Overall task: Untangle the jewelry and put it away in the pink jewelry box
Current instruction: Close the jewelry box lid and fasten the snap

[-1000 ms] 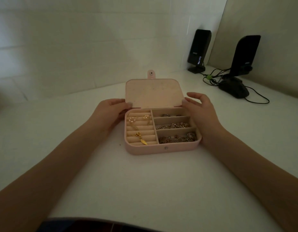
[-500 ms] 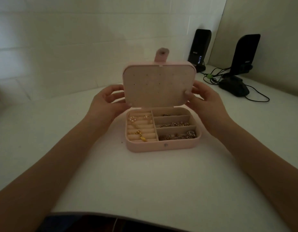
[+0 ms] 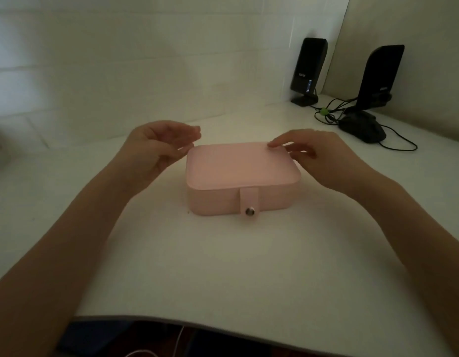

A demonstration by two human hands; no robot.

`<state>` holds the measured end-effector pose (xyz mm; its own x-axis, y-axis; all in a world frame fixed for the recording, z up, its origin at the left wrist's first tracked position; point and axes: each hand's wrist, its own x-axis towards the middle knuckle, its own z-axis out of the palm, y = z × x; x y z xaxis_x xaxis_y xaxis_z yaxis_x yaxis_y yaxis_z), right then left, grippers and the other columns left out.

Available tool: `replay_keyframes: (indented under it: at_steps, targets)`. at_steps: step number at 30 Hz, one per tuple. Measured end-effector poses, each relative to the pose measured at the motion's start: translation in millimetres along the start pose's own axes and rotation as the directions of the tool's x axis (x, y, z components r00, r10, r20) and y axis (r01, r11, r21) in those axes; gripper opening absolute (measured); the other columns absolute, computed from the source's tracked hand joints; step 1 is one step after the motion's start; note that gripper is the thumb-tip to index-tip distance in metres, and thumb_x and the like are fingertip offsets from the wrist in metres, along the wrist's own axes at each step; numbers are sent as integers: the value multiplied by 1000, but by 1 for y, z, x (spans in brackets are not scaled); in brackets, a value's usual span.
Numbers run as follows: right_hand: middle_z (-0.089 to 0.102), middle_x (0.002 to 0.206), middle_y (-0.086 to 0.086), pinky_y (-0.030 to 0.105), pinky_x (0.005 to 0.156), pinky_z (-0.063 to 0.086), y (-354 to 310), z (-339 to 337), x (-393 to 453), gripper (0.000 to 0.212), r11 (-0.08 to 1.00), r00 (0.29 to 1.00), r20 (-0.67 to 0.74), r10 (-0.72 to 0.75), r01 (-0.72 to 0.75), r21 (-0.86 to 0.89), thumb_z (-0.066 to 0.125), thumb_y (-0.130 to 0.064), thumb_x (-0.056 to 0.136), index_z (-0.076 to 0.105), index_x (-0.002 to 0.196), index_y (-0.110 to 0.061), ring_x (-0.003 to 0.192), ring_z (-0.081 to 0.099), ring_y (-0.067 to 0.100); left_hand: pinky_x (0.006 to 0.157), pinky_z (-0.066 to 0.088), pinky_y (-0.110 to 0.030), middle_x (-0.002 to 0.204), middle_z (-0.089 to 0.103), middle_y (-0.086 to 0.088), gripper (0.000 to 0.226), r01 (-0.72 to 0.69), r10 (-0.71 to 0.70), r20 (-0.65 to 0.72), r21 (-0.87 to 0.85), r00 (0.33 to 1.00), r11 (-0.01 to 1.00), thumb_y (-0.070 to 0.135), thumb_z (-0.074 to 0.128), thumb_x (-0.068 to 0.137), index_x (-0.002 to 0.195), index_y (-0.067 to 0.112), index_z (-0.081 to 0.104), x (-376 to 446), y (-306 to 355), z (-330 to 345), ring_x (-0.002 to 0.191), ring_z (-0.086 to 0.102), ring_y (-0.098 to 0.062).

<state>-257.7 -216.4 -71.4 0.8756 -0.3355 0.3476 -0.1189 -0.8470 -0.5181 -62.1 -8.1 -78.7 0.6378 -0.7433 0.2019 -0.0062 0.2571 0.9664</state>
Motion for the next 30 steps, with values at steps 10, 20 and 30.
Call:
replay_keyframes:
  at_steps: [10,20,30]
  targets:
    - [46,129,-20,0,92,19,-13,26,-3,33,964,994,74,77,-93,250,36,-31,101,53,129,-29,122,36,-5,68,47,-9,112,57,18,52,80,-150,116,461,982,884,37,70,69,119,33,55,-7,-16,25,88,60,4]
    - [48,139,-8,2,98,20,-18,29,-5,41,989,997,-39,64,-58,138,41,-47,95,61,124,-24,126,36,-2,72,46,-9,111,59,13,51,-33,13,47,450,999,892,39,76,65,112,31,60,-9,-21,26,90,58,-2]
    - [-5,158,-17,41,119,11,-43,20,-15,111,944,933,354,58,64,-325,54,-78,61,0,149,-38,145,-13,10,83,46,-15,122,41,10,116,-23,-234,349,597,907,802,41,79,37,136,49,18,-16,-5,10,109,51,-7]
